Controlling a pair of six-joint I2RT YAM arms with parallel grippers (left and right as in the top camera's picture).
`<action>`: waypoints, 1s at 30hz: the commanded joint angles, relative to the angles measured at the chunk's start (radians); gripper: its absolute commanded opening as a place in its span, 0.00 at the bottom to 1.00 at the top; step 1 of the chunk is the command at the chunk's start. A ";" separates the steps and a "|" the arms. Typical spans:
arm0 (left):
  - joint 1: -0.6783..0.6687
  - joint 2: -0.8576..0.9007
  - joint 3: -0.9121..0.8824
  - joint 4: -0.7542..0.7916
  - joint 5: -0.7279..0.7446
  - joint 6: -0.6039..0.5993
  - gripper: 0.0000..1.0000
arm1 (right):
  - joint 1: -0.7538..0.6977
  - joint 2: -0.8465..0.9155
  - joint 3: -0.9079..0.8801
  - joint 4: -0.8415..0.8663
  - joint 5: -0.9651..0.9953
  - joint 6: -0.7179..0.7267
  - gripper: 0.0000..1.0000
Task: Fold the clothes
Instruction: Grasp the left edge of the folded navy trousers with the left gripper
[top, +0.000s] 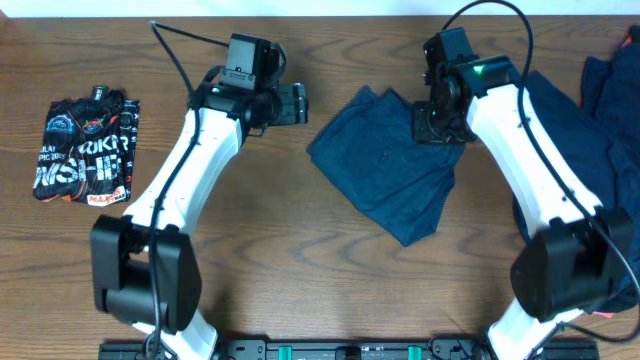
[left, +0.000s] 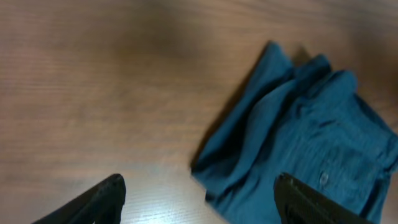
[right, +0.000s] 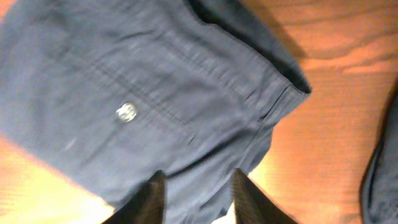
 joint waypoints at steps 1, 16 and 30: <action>-0.002 0.095 -0.003 0.035 0.151 0.054 0.78 | 0.032 -0.063 0.020 -0.019 -0.043 -0.010 0.55; -0.131 0.271 -0.004 -0.337 0.373 0.080 0.06 | -0.001 -0.085 0.019 -0.063 -0.006 -0.006 0.53; -0.096 0.219 0.010 -0.497 0.364 0.080 0.98 | -0.080 -0.085 0.018 -0.103 -0.005 -0.017 0.53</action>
